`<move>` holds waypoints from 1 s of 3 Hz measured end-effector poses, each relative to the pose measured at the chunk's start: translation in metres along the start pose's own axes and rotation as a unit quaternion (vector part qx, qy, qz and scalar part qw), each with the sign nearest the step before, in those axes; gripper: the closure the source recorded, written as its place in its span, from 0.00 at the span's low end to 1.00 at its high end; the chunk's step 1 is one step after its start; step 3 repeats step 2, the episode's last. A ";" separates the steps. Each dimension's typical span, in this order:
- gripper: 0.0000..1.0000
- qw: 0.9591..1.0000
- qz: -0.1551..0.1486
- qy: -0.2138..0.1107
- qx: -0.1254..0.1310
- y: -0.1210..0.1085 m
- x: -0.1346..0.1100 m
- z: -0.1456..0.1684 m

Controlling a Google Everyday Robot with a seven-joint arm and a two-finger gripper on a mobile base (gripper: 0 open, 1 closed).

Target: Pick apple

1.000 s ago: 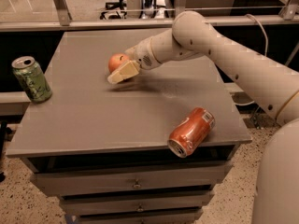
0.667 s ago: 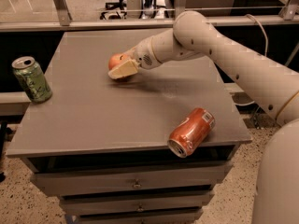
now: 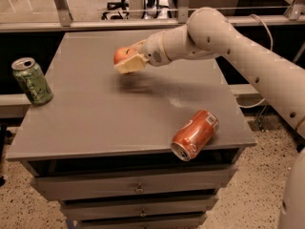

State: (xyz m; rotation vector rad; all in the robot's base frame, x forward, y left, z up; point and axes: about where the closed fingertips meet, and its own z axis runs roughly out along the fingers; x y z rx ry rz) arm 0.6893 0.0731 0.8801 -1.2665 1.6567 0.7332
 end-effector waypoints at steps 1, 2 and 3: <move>1.00 0.999 -0.016 -0.045 0.020 -0.005 -0.023 -0.032; 1.00 0.998 -0.018 -0.049 0.022 -0.005 -0.024 -0.036; 1.00 0.998 -0.018 -0.049 0.022 -0.005 -0.024 -0.036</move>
Offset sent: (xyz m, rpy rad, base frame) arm -0.0025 -0.0169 0.0301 0.0647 -0.0632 -0.0150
